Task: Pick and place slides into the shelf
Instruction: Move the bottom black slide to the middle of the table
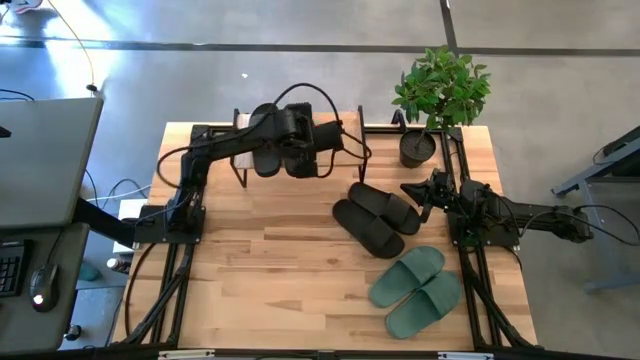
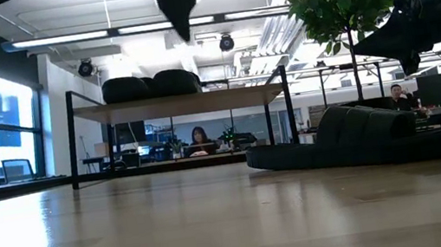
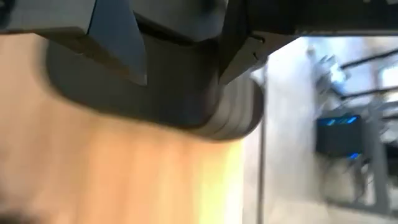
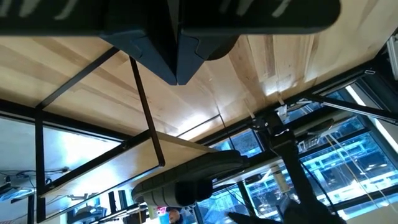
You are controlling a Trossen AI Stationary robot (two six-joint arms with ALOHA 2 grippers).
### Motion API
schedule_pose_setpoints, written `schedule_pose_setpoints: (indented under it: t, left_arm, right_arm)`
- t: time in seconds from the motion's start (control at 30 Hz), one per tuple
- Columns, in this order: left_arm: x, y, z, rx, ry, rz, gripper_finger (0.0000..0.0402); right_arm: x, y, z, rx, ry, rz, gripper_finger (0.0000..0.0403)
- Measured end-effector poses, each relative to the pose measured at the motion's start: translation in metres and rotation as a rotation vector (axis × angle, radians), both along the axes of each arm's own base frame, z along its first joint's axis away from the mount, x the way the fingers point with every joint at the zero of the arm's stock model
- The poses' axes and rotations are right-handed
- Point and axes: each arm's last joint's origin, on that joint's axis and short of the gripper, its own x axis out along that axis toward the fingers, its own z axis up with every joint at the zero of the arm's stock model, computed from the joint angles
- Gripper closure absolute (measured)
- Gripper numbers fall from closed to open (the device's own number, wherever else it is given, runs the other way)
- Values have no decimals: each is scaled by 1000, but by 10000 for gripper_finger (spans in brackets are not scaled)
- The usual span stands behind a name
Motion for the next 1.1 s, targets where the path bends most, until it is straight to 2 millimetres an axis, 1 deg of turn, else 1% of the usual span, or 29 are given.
schedule_pose_setpoints:
  t: [0.1,0.17,0.23,0.33,0.47,0.63,0.73,0.8,0.87,1.0,1.1]
  left_arm:
    - [0,-19,14,-82,-95,-57,229]
    - [-5,-34,24,-159,-152,-112,233]
    - [-10,-51,35,-246,-220,-161,238]
    - [-15,-75,45,-380,-287,-246,244]
    - [-21,-110,59,-488,-355,-384,251]
    - [-20,-152,66,-607,-396,-588,257]
    - [-20,-172,69,-684,-418,-673,259]
    - [-19,-181,70,-720,-441,-681,259]
    - [-18,-186,71,-739,-470,-651,259]
    - [-11,-183,77,-702,-599,-530,259]
    - [1,-174,76,-698,-713,-446,259]
  right_arm:
    - [0,0,0,6,-3,-1,402]
    - [0,0,0,7,-3,0,402]
    - [0,0,0,8,-3,0,402]
    - [0,0,0,38,-15,-3,402]
    - [0,0,0,87,-33,-1,402]
    - [0,0,0,148,-54,3,402]
    - [0,1,0,177,-64,8,402]
    - [0,1,0,198,-70,14,402]
    - [0,1,0,208,-71,28,402]
    - [1,2,0,236,-73,57,402]
    - [1,3,-1,269,-77,77,402]
